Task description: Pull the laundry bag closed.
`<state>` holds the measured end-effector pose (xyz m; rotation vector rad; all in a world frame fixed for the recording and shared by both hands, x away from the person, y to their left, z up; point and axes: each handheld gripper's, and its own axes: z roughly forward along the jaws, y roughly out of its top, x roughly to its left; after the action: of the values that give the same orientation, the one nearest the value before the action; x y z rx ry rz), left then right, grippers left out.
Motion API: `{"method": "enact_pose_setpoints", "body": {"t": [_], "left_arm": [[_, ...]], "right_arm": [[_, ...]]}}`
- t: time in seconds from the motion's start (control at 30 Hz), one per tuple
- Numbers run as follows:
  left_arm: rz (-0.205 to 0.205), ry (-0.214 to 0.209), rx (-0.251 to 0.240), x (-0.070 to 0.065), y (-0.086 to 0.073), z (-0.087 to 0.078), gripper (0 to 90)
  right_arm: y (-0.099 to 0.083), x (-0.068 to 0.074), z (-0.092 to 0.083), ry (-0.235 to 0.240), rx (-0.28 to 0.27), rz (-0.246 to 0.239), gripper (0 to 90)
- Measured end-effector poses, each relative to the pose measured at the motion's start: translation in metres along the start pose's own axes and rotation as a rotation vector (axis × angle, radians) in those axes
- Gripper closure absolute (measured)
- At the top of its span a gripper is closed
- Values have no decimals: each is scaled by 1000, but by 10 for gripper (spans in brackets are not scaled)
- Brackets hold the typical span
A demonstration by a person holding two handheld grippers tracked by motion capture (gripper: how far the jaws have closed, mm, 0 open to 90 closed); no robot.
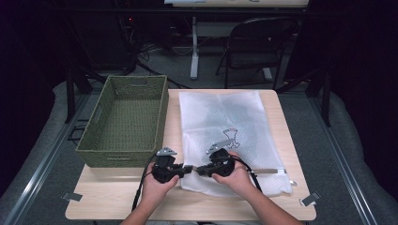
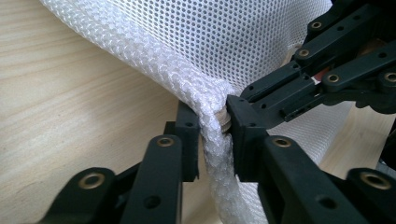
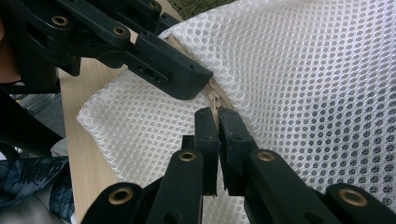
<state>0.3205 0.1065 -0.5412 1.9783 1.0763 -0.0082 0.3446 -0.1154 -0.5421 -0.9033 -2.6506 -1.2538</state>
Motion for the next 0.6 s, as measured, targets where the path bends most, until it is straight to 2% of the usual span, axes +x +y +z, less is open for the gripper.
{"method": "enact_pose_setpoints", "body": {"t": [0.33, 0.47, 0.6], "left_arm": [[-6, -18, -7, -2, 1, -2, 825], [3, -8, -4, -3, 1, -1, 828], [8, 11, 2, -5, 0, -1, 829]], "right_arm": [[1, -1, -2, 4, -62, 40, 868], [0, -1, -1, -4, -64, 51, 865], [0, -2, -2, -11, -68, 84, 852]]}}
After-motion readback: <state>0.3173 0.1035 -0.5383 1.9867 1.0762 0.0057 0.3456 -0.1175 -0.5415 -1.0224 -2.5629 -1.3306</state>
